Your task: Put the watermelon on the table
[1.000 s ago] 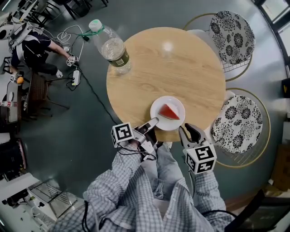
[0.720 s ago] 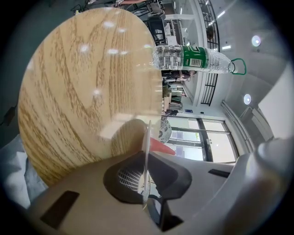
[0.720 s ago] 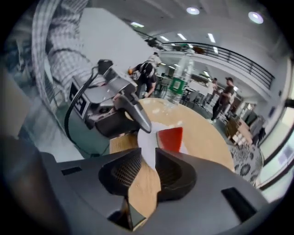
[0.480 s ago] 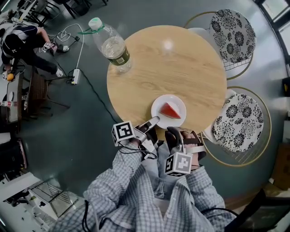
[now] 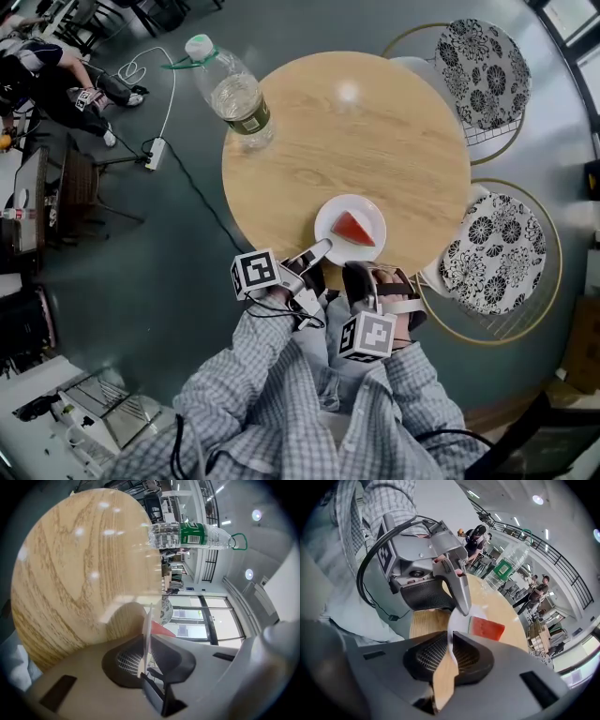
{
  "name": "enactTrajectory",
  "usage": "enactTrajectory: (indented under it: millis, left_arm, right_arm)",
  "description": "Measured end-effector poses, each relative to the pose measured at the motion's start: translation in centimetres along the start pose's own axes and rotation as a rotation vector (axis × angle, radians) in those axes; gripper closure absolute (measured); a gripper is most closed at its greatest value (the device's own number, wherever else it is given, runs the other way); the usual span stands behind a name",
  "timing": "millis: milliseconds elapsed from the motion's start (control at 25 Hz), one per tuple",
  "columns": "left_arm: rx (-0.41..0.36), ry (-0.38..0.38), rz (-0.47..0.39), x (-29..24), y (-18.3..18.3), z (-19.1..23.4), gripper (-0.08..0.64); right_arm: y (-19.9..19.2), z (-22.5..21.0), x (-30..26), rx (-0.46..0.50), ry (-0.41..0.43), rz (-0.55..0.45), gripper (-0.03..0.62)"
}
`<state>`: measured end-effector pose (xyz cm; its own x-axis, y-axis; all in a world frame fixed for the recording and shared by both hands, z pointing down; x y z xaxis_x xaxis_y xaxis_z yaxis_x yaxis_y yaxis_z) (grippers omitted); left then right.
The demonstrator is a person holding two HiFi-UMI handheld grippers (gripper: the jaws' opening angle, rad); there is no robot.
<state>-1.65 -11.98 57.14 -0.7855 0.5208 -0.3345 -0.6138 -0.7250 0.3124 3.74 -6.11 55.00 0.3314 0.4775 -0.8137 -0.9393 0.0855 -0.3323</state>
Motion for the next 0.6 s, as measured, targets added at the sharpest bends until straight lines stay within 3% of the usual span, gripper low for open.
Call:
enactTrajectory:
  millis: [120,280,600]
  left_arm:
    - [-0.043,-0.010,0.016,-0.1,-0.1,-0.6,0.513]
    - [-0.065,-0.033,0.038,0.0,-0.3,-1.3,0.411]
    - [-0.012,-0.076,0.019,3.0,-0.7,-1.6,0.405]
  right_arm:
    - [-0.1,0.0,0.0,-0.014,0.003,0.002,0.548]
    - [-0.1,0.1,-0.1,-0.016,0.009,0.007,0.548]
    - [-0.2,0.3,-0.8,-0.012,0.029,0.013,0.548]
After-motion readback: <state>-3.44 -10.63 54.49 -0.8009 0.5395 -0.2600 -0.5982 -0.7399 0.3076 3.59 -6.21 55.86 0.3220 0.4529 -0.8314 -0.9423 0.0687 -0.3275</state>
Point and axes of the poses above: the fingertips, and each gripper's own axes: x backward along the fingers, z to its left, y out of its top, the point moved 2 cm from there along x, backward along the fingers, and after that the axes turned 12 degrees about x, right-handed, at the moved point
